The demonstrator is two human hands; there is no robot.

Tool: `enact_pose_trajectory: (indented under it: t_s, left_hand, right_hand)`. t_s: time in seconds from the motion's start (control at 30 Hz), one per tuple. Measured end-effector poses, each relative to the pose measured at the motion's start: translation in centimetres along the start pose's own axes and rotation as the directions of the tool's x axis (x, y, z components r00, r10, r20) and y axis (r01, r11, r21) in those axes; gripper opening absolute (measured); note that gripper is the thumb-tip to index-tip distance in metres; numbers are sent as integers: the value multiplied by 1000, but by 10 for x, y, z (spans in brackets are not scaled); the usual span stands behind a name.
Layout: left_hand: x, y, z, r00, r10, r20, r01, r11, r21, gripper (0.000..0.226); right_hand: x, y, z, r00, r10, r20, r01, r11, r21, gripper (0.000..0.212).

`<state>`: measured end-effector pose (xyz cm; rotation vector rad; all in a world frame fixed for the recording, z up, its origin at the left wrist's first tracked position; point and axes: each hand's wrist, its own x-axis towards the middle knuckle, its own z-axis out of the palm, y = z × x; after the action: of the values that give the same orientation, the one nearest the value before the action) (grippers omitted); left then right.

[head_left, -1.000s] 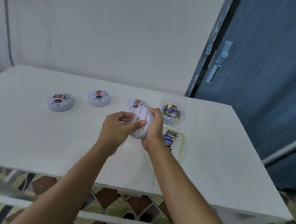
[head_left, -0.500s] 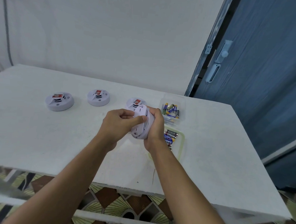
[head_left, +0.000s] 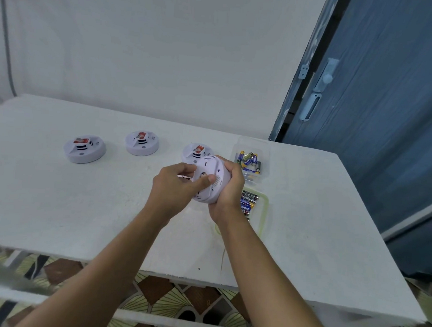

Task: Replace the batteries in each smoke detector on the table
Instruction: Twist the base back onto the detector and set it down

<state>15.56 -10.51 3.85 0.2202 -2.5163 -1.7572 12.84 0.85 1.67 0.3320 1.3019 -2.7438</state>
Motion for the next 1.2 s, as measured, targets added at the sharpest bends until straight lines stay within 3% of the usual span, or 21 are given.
enact_pose_trajectory:
  t_s: [0.17, 0.3, 0.57, 0.77, 1.03, 1.2]
  left_hand:
    - [-4, 3, 3, 1000, 23, 0, -23, 1000, -15, 58]
    - [-2, 4, 4, 998, -18, -54, 16, 999, -45, 58]
    - [-4, 5, 3, 998, 10, -66, -12, 999, -30, 53]
    - [-3, 6, 4, 995, 27, -96, -31, 999, -33, 55]
    - [-2, 7, 2, 998, -43, -48, 32, 978, -207, 52]
    - [-10, 7, 3, 995, 99, -22, -100, 994, -48, 60]
  right_hand:
    - [4, -1, -2, 999, -14, 32, 14, 1000, 16, 45]
    - [0, 2, 4, 997, -74, -17, 74, 997, 1, 26]
    - [1, -1, 4, 995, -104, -8, 104, 994, 19, 33]
    - [-1, -4, 9, 993, -114, 18, 113, 993, 35, 26]
    - [-2, 1, 4, 993, -96, 64, 96, 995, 6, 31]
    - [-3, 0, 8, 997, -76, 14, 75, 995, 59, 47]
